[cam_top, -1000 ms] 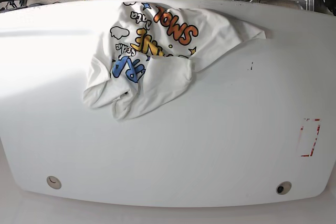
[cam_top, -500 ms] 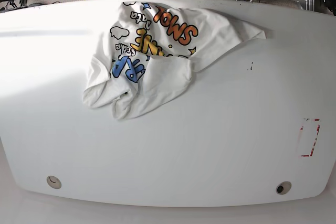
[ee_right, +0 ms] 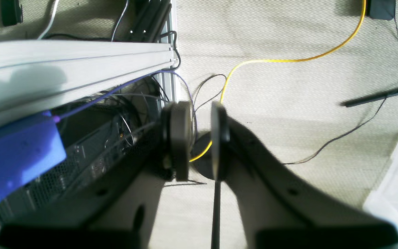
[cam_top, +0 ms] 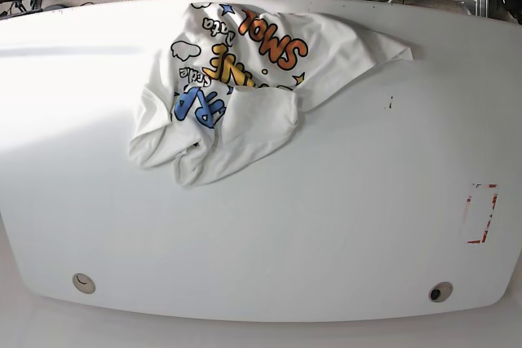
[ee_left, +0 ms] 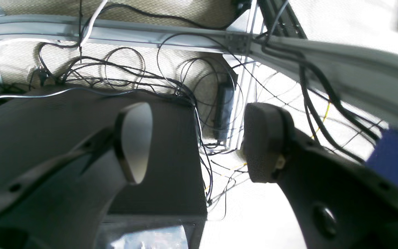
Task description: Fold the T-shirt properly
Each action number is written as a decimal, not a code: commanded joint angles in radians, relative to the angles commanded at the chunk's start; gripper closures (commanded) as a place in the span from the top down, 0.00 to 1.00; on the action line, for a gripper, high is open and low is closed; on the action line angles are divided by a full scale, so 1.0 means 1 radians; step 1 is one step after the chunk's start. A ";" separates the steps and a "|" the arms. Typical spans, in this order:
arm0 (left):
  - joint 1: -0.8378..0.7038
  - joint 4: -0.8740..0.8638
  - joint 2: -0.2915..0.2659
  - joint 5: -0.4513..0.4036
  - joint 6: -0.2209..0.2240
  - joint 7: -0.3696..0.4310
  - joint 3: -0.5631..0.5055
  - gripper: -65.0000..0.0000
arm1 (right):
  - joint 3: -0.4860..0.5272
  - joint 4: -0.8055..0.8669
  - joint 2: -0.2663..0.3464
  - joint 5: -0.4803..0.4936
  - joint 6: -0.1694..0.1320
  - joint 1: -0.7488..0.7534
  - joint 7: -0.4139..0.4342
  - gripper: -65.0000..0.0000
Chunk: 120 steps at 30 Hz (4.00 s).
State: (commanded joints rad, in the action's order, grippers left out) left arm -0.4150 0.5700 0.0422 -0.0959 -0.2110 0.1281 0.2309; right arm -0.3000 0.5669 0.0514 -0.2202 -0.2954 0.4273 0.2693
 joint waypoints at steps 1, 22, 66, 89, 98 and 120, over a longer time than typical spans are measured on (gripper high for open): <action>-0.014 0.015 0.000 0.002 0.000 0.000 0.000 0.60 | 0.000 0.020 -0.009 0.000 0.000 0.015 0.000 0.14; -0.554 0.704 0.025 0.276 -0.003 -0.003 -0.005 0.60 | 0.000 0.649 -0.107 0.132 -0.006 0.522 -0.002 0.14; -0.640 1.384 0.072 0.482 -0.002 -0.114 0.032 0.70 | 0.000 1.405 0.000 0.413 -0.117 0.307 -0.474 0.38; -0.241 1.378 0.035 0.321 0.002 -0.430 -0.015 0.86 | -0.006 1.244 0.106 0.402 -0.126 -0.293 -0.962 0.54; -0.193 1.376 0.031 0.284 -0.003 -0.552 -0.017 0.85 | -0.006 0.939 0.166 0.410 -0.130 -0.493 -0.959 0.54; -0.238 1.306 0.037 0.288 -0.005 -0.557 -0.012 0.85 | -0.006 0.689 0.232 0.414 -0.149 -0.671 -0.961 0.54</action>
State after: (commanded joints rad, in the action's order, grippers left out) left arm -0.6529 1.8757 0.0790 0.1926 -0.2156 -0.4289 0.2186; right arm -0.3061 1.2559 0.2831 0.1941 -0.4442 -0.2432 -0.6912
